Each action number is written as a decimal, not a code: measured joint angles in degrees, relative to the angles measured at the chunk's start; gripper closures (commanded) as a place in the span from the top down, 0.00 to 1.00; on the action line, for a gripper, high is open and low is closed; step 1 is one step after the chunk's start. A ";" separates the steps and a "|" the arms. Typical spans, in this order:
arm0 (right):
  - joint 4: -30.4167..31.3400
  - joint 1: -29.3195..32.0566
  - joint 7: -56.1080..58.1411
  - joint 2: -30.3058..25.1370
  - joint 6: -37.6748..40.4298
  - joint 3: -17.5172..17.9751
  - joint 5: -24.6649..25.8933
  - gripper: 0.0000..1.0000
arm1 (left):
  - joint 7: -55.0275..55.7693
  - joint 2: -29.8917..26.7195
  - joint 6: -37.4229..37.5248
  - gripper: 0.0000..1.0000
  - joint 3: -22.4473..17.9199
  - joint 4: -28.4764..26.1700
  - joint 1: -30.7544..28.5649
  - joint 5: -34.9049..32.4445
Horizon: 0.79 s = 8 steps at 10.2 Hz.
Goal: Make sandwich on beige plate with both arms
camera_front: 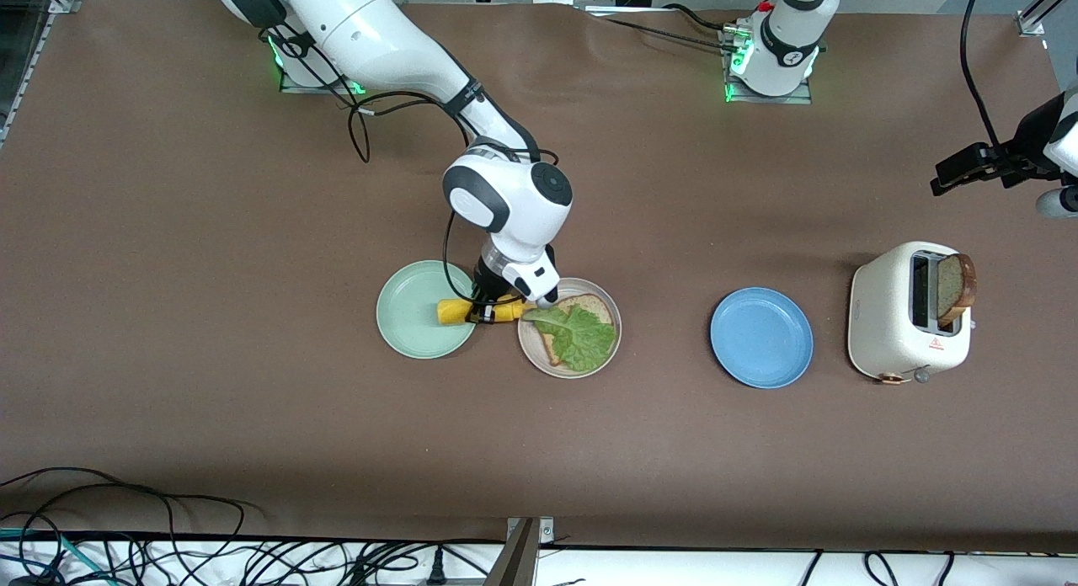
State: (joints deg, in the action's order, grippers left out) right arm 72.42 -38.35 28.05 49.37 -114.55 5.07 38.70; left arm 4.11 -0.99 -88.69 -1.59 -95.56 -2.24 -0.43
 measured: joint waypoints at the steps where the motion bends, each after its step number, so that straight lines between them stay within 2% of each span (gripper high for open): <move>1: -0.47 1.17 0.12 -1.23 0.12 0.13 -1.42 0.00 | 0.00 0.00 0.00 1.00 -0.02 0.01 0.00 0.00; 5: 0.21 6.80 1.89 -9.23 1.43 0.25 -13.26 0.00 | 0.00 0.21 0.00 1.00 -0.24 0.23 -0.03 0.00; 8: 4.71 12.14 2.42 -15.67 1.63 -0.38 -24.60 0.00 | 0.00 1.34 -0.06 1.00 -0.48 0.37 -0.80 -0.01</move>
State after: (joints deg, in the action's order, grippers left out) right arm 77.13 -26.21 30.47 33.70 -112.92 4.68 14.09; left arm 4.11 0.35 -88.75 -2.06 -95.18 -3.04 -0.44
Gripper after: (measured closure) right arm 0.855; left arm 0.000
